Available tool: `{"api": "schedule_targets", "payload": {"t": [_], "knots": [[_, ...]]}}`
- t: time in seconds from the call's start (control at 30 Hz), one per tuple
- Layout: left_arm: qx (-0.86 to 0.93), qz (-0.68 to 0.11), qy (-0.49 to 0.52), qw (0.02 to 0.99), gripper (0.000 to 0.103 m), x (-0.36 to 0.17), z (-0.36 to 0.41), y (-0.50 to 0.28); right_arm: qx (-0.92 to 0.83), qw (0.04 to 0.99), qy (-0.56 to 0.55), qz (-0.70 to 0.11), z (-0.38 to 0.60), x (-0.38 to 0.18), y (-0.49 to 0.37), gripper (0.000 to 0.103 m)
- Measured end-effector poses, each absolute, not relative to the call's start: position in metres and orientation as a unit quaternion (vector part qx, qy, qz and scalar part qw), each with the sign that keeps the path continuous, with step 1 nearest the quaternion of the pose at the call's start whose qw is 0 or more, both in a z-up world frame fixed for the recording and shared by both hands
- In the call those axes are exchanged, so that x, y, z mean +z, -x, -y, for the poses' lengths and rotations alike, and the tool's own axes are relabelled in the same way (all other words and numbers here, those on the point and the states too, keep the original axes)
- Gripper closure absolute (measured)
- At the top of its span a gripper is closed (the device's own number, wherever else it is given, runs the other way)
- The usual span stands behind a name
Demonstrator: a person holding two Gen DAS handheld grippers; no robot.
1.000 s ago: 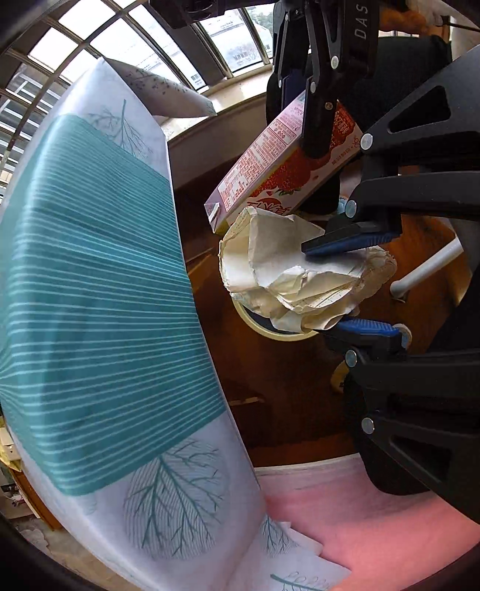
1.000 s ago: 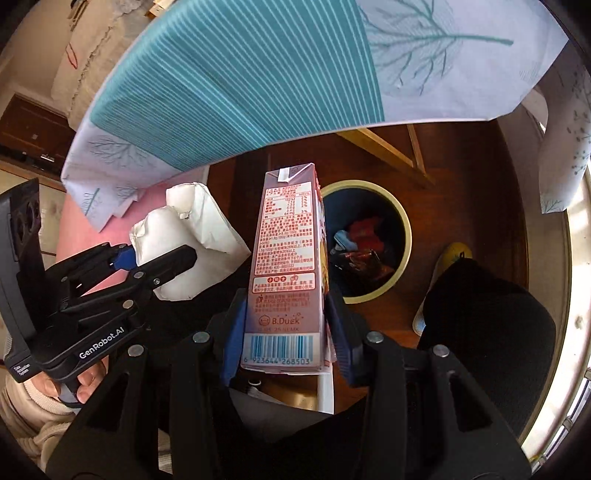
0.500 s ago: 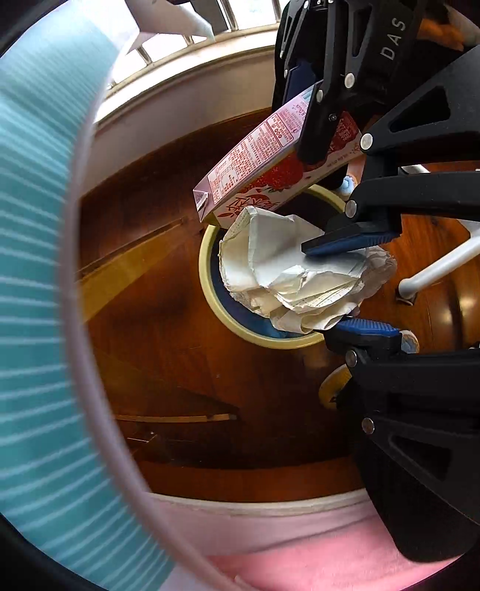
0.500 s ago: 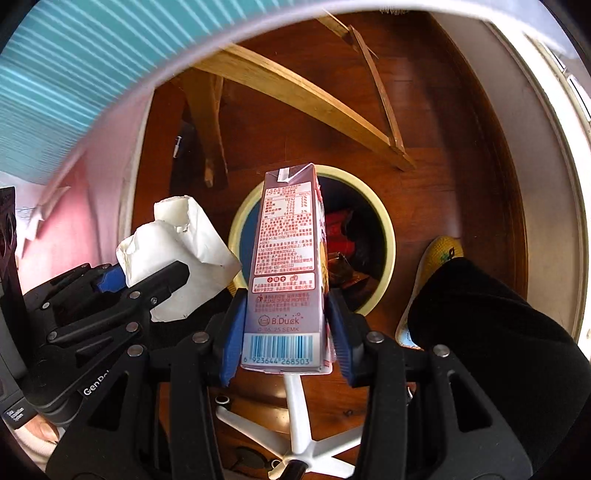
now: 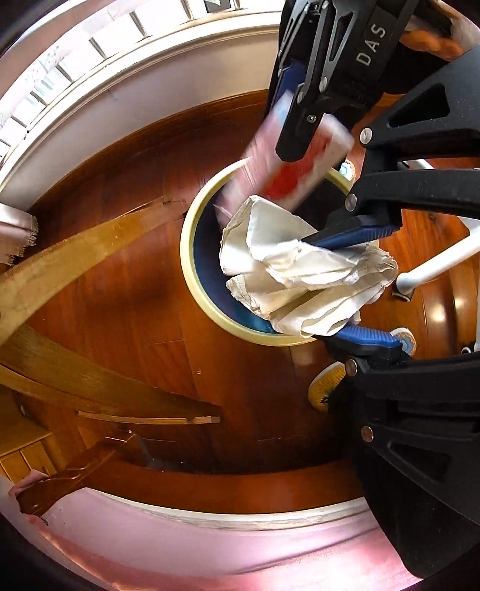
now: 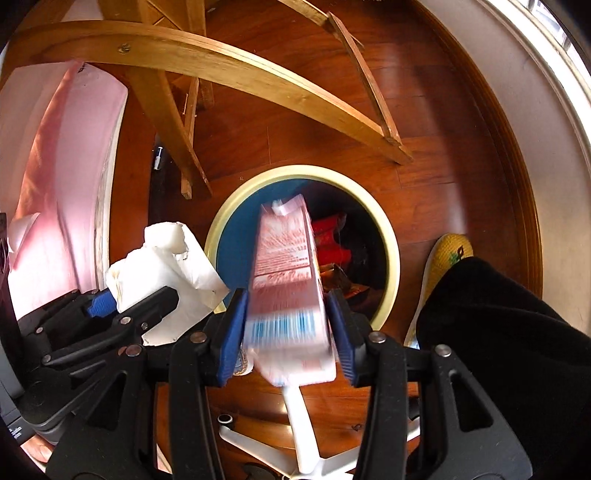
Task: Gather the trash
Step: 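Open both tools to drop the tissues and carton into the bin, then raise both tools back over the table toward the remaining trash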
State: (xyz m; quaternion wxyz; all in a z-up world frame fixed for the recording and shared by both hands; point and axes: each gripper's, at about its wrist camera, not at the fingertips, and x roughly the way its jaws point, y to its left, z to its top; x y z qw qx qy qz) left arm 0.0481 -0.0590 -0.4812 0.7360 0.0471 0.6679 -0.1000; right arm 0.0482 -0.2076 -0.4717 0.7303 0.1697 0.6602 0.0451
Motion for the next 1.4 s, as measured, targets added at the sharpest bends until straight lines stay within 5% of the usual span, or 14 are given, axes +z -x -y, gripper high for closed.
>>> {"api": "schedule_targets", "payload": {"t": [0.13,0.27,0.43,1.4], "knots": [[-0.094,-0.672,-0.034,0.733,0.056,-0.484,0.052,-0.053,0.038,0.732,-0.145,-0.665,0.203,-0.473,-0.050,0.046],[-0.088,-0.678,-0.022,0.730,0.040,-0.482,0.049,-0.055,0.032,0.738,-0.129,-0.662,0.201,-0.473,-0.050,0.043],[-0.091,-0.679,-0.016,0.728,0.033,-0.479,0.050,-0.053,0.024,0.735,-0.132,-0.665,0.204,-0.474,-0.050,0.041],[-0.092,-0.668,-0.026,0.738,0.031,-0.467,0.048,-0.048,0.023,0.747,-0.118,-0.654,0.197,-0.466,-0.048,0.040]]}}
